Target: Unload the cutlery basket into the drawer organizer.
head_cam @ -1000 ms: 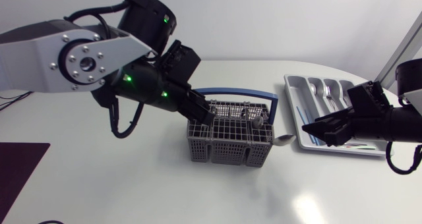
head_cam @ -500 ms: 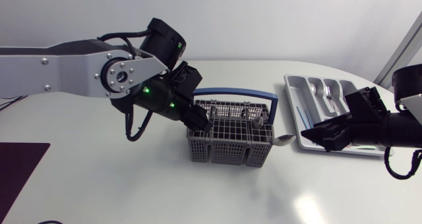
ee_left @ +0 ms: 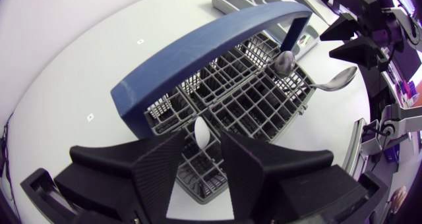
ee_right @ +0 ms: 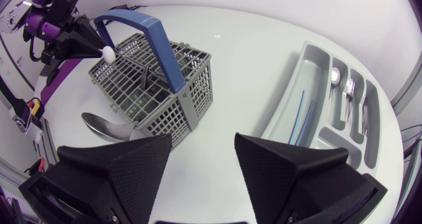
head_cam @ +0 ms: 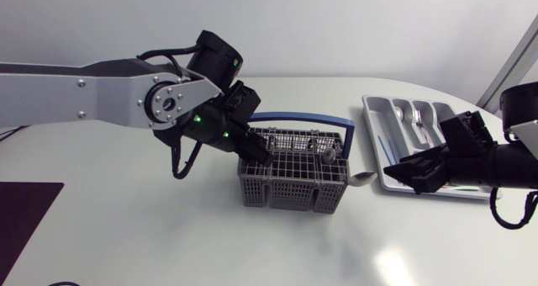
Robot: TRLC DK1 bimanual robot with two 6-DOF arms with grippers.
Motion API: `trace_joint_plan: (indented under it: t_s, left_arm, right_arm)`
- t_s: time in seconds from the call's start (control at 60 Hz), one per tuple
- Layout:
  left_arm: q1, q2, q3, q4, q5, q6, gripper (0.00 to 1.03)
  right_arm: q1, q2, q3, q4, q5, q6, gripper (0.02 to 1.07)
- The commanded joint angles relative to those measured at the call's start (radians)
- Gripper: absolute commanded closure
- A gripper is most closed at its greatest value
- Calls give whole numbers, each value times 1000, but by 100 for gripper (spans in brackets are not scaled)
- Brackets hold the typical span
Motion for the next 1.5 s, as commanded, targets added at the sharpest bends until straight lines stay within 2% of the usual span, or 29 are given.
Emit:
trace_joint_plan:
  t_s: [0.0,0.033,0.267,0.45,0.5,0.633,1.0,1.167,1.283,1.4,1.483]
  left_arm:
    - [-3,35,30,11,-2,-9,58]
    - [-5,36,30,16,-3,-11,59]
    - [-11,61,33,38,-17,-14,87]
    - [-8,66,28,41,-16,-19,92]
    - [1,58,16,61,-16,-25,100]
    - [11,39,-2,73,-3,-32,100]
    - [35,-102,-28,71,136,-54,100]
    - [41,-194,-24,34,217,-65,100]
    - [32,-257,-22,10,239,-62,100]
    - [34,-300,-21,-10,274,-40,100]
    - [29,-324,-22,-25,311,0,100]
  right_arm:
    - [0,-5,-32,2,-7,-23,37]
    - [-1,-5,-32,2,-7,-24,37]
    - [-3,-3,-33,2,-8,-29,37]
    - [-3,-3,-33,2,-8,-30,37]
    - [-3,-5,-33,2,-10,-30,37]
    - [-3,-5,-32,2,-10,-32,37]
    - [2,-12,-27,-4,-10,-29,37]
    - [2,-19,-19,-11,-10,-27,37]
    - [2,-20,-10,-15,-10,-26,37]
    - [-4,-49,-5,-23,-43,-35,37]
    - [-29,-72,2,-43,-102,-63,37]
